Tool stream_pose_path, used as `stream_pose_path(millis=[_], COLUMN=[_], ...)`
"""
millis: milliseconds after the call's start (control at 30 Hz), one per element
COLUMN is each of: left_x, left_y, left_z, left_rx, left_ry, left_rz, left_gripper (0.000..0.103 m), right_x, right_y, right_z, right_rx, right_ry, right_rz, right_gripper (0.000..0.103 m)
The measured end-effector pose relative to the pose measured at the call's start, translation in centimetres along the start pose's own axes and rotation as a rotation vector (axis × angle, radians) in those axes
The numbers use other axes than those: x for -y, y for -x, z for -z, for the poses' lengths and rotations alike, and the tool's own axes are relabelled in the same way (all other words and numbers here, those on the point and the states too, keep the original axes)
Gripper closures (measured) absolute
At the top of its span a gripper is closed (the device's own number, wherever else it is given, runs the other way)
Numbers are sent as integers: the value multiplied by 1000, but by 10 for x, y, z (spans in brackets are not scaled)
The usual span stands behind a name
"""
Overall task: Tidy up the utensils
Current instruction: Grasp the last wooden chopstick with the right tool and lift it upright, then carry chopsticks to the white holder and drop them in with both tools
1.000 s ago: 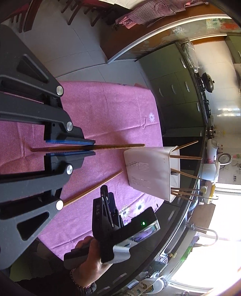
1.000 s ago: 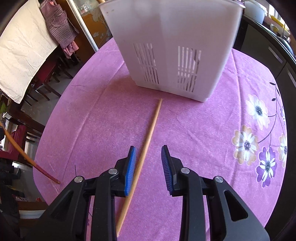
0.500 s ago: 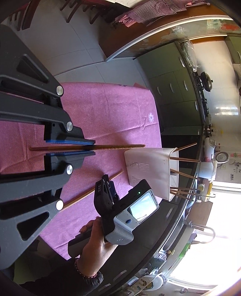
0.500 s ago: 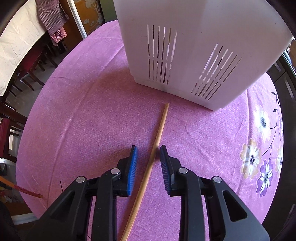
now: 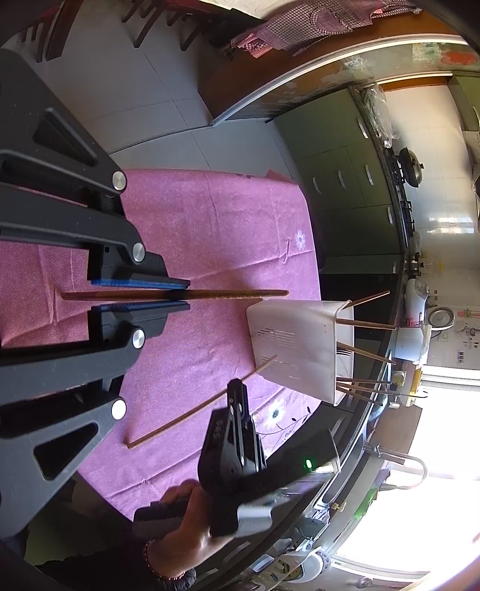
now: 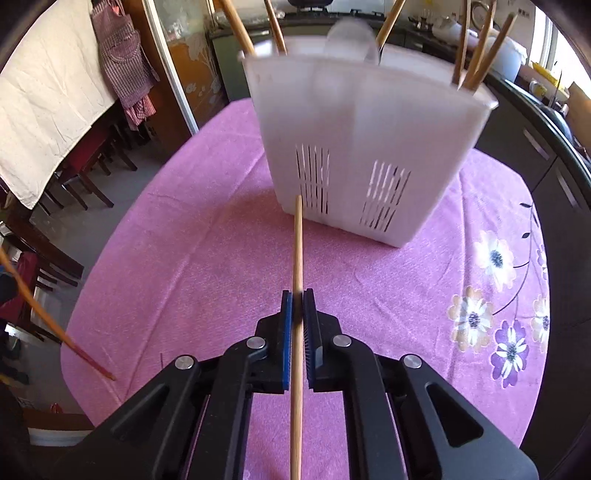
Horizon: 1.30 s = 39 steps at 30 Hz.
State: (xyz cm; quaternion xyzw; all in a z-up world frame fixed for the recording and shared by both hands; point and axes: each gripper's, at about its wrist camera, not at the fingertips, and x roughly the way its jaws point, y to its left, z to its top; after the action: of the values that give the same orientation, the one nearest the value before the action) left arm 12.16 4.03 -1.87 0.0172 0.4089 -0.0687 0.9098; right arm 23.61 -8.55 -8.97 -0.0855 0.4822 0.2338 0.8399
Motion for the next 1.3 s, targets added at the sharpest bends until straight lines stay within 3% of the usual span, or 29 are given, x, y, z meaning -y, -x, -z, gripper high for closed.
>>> stream_pose_path(millis=[233,467,767,1300], left_x=[-3,-2,2,12], left_y=[4,11,21,28], left_z=[1,3,6,-8], left_rx=[7,18,28,40], left_ry=[9,6,-7,-27], left_rz=[-11,-16,-22,1], left_gripper=[97,97,97,97], right_x=[10,20,18,16], right_y=[99,146,158,169], right_z=[29,65,84,72], right_rx=[203,269,283,310], right_ry=[2,-8,-2,5], right_rz=[-2,0,-12,-35], right_gripper=[96,96,96,96])
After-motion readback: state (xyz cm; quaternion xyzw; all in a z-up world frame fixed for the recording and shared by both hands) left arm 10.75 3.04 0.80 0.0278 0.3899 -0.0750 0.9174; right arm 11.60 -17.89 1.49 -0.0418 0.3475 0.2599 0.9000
